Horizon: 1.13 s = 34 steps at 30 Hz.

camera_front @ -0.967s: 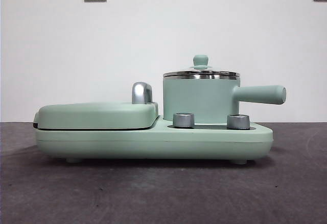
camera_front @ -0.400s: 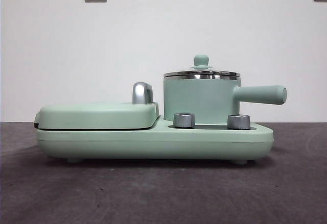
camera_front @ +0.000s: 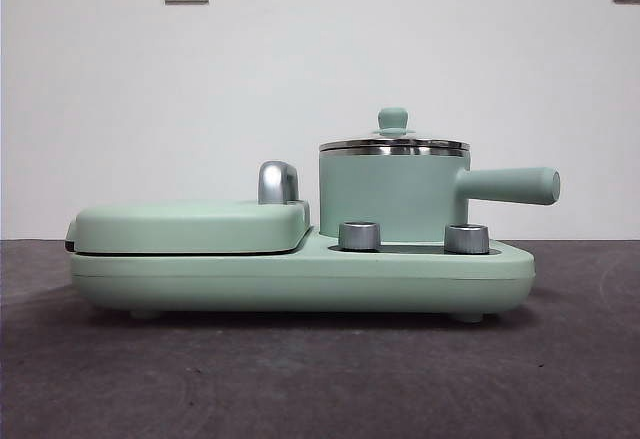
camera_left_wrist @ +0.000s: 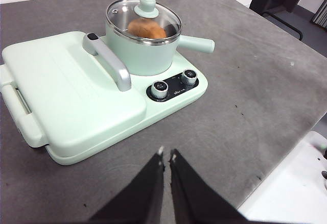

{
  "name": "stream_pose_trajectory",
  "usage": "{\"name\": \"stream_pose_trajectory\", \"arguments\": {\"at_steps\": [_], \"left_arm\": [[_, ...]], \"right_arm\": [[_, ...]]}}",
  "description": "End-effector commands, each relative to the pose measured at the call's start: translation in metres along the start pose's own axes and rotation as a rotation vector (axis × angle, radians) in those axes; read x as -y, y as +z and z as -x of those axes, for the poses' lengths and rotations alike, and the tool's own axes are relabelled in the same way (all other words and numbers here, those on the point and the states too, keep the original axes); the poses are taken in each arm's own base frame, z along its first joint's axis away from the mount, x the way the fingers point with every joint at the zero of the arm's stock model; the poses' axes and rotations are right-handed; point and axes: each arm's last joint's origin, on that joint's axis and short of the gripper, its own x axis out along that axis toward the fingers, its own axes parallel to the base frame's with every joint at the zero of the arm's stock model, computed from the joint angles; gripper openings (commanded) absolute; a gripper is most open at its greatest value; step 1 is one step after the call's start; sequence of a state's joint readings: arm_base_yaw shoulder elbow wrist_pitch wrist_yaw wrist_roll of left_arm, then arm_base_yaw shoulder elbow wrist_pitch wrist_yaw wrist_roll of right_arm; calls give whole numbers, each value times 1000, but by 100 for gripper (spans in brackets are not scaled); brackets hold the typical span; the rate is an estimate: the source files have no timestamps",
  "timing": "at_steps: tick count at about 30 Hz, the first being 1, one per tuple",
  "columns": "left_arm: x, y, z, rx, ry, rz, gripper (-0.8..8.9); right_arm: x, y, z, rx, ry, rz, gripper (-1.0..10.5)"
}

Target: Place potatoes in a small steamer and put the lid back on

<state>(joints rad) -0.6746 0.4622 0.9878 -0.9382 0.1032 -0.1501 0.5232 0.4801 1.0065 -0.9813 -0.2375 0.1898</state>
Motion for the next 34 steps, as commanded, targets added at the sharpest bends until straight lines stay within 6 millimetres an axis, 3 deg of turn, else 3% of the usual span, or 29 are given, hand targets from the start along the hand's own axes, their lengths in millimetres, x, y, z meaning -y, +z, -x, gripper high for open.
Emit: {"name": "stream_pose_trajectory", "arguments": {"at_steps": [1, 14, 19, 27, 34], "left_arm": [[1, 4, 1, 17, -6, 1, 19], [0, 2, 0, 31, 2, 3, 19], [-10, -8, -5, 109, 120, 47, 19], [-45, -71, -34, 335, 433, 113, 19], [-77, -131, -71, 364, 575, 81, 19]], "right_arm": [[-1, 2, 1, 15, 7, 15, 20], [-1, 2, 2, 17, 8, 16, 20], [-1, 2, 2, 16, 8, 16, 20], [-1, 2, 2, 16, 7, 15, 20], [-1, 2, 2, 16, 8, 15, 20]]}}
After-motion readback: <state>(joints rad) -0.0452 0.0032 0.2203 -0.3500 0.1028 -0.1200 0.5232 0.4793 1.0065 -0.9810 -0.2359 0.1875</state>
